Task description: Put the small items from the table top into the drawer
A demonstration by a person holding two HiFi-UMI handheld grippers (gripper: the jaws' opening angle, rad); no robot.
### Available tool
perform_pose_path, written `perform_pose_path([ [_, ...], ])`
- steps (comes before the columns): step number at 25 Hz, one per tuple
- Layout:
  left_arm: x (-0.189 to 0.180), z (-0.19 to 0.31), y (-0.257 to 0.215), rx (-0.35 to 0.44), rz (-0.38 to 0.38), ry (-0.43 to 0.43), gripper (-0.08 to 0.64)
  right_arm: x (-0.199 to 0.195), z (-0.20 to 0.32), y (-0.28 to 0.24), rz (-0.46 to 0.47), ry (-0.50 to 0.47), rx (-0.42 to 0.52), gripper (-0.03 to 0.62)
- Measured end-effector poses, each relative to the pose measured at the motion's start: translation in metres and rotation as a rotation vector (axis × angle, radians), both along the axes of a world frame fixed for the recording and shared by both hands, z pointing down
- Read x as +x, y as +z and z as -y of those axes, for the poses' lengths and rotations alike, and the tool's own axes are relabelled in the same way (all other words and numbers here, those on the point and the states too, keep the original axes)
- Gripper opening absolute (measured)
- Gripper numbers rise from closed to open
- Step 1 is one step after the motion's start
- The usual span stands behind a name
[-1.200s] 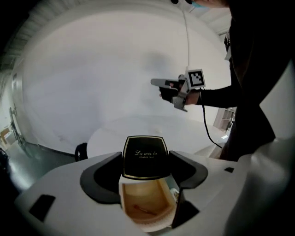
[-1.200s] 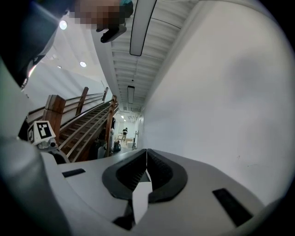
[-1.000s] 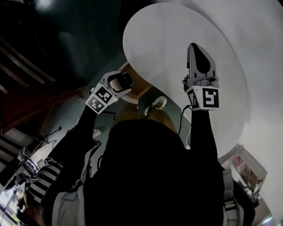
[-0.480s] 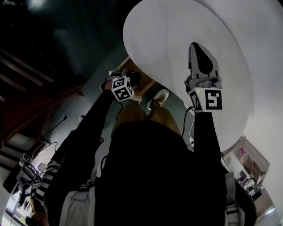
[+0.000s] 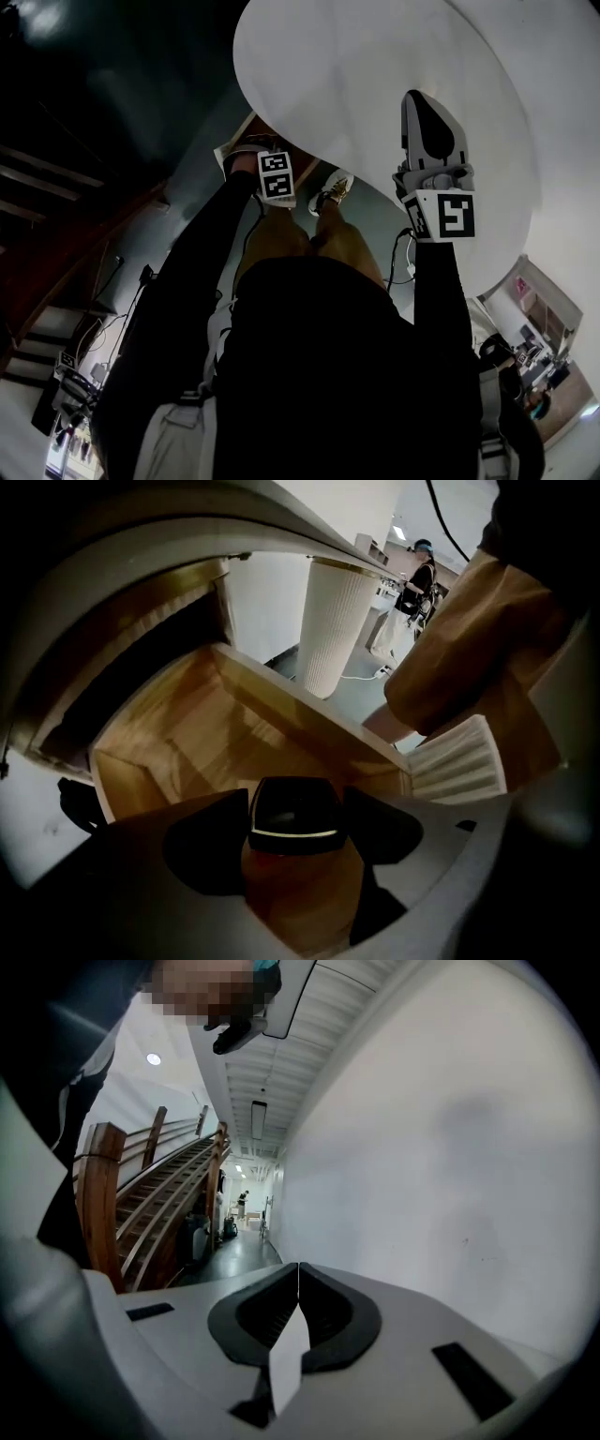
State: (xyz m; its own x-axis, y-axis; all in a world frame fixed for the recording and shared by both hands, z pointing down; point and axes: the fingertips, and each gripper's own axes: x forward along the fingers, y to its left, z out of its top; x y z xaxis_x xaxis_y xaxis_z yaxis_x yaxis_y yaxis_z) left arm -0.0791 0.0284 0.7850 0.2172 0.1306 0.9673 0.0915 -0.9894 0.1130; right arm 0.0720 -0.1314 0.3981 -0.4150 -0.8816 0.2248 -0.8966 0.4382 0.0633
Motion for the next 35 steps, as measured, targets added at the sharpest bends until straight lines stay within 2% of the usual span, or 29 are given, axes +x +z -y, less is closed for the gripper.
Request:
perform_pose_path([
  [6, 0.002, -0.007, 0.017, 0.020, 0.046, 0.112, 0.337, 0.003, -0.011, 0.001, 0.001, 0.016, -0.001, 0.028],
  [12, 0.004, -0.003, 0.015, 0.037, 0.017, 0.083, 0.337, 0.010, -0.017, 0.003, -0.017, 0.035, -0.012, 0.028],
  [16, 0.002, 0.010, -0.008, 0.062, -0.029, 0.001, 0.337, 0.006, -0.017, -0.003, -0.011, 0.031, 0.003, 0.028],
  [21, -0.021, 0.034, -0.066, 0.155, -0.121, -0.186, 0.337, -0.002, -0.012, -0.018, 0.011, 0.018, 0.049, 0.028],
  [26, -0.034, 0.078, -0.156, 0.285, -0.266, -0.397, 0.337, -0.008, -0.002, -0.040, 0.034, 0.005, 0.111, 0.028],
  [30, -0.022, 0.115, -0.241, 0.384, -0.454, -0.534, 0.336, -0.005, 0.002, -0.054, 0.051, 0.007, 0.144, 0.028],
  [33, -0.006, 0.137, -0.307, 0.435, -0.632, -0.589, 0.337, -0.005, 0.004, -0.065, 0.056, 0.011, 0.173, 0.028],
  [35, 0.008, 0.147, -0.350, 0.470, -0.743, -0.579, 0.337, -0.005, 0.006, -0.071, 0.057, 0.014, 0.190, 0.028],
])
